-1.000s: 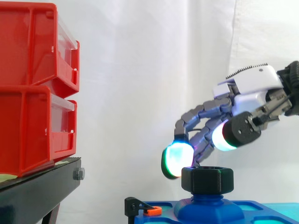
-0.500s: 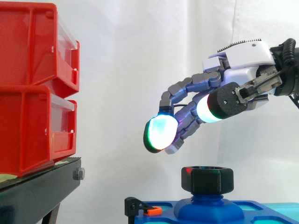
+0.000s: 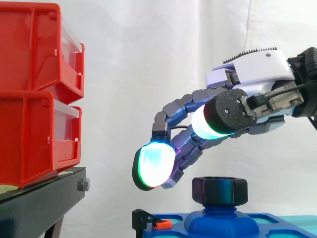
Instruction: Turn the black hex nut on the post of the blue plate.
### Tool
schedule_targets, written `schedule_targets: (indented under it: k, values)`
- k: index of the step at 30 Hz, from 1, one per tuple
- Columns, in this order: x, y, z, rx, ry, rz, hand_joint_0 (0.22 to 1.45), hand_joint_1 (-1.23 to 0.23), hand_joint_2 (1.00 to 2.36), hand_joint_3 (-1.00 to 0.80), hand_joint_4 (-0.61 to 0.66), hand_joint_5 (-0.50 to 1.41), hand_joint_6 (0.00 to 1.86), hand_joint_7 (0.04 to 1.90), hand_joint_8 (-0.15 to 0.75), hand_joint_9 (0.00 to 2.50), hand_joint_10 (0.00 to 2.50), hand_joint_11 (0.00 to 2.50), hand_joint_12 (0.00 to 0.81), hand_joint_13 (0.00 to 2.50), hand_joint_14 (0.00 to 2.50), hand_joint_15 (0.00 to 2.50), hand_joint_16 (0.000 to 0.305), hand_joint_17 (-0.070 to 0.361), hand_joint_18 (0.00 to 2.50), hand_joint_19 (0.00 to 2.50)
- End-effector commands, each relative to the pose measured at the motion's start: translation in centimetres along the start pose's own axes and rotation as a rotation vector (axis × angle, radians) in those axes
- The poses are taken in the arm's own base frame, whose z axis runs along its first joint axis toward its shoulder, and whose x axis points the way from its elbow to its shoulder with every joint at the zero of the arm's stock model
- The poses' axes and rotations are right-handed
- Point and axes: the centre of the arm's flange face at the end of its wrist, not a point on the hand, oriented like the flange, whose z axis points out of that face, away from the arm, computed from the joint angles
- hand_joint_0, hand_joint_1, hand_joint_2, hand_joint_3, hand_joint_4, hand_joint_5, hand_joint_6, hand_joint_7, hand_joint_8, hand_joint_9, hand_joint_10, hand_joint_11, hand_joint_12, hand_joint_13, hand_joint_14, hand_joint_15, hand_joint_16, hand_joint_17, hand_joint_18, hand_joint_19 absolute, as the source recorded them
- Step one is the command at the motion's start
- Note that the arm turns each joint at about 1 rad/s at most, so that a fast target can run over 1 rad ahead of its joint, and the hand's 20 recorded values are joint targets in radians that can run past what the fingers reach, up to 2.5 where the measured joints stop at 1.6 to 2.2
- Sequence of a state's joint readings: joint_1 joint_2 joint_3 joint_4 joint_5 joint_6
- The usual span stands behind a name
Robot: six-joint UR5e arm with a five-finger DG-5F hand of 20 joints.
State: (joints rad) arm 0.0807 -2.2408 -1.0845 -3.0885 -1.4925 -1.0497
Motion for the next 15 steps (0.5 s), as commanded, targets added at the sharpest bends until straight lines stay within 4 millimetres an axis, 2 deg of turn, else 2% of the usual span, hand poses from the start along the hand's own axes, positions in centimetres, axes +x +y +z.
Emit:
schedule_targets:
  k: [1,8,15]
  values:
    - [0.40,0.42,-0.06,0.003,0.013,-0.003,0.44,-0.40,1.00,-0.50,0.26,-0.15,0.50,0.90,0.257,0.52,0.00,0.09,0.374,0.43,0.01,0.18,0.054,0.122,0.22,0.28]
    - [0.71,0.51,-0.27,0.010,0.036,-0.004,0.45,-0.39,1.00,-0.50,0.27,-0.15,0.50,0.94,0.261,0.52,0.00,0.09,0.373,0.43,0.01,0.18,0.054,0.122,0.22,0.28]
    - [0.43,-0.30,-0.53,0.021,0.048,-0.005,0.45,-0.38,1.00,-0.50,0.28,-0.14,0.50,0.96,0.260,0.52,0.00,0.09,0.371,0.43,0.01,0.19,0.054,0.122,0.21,0.28]
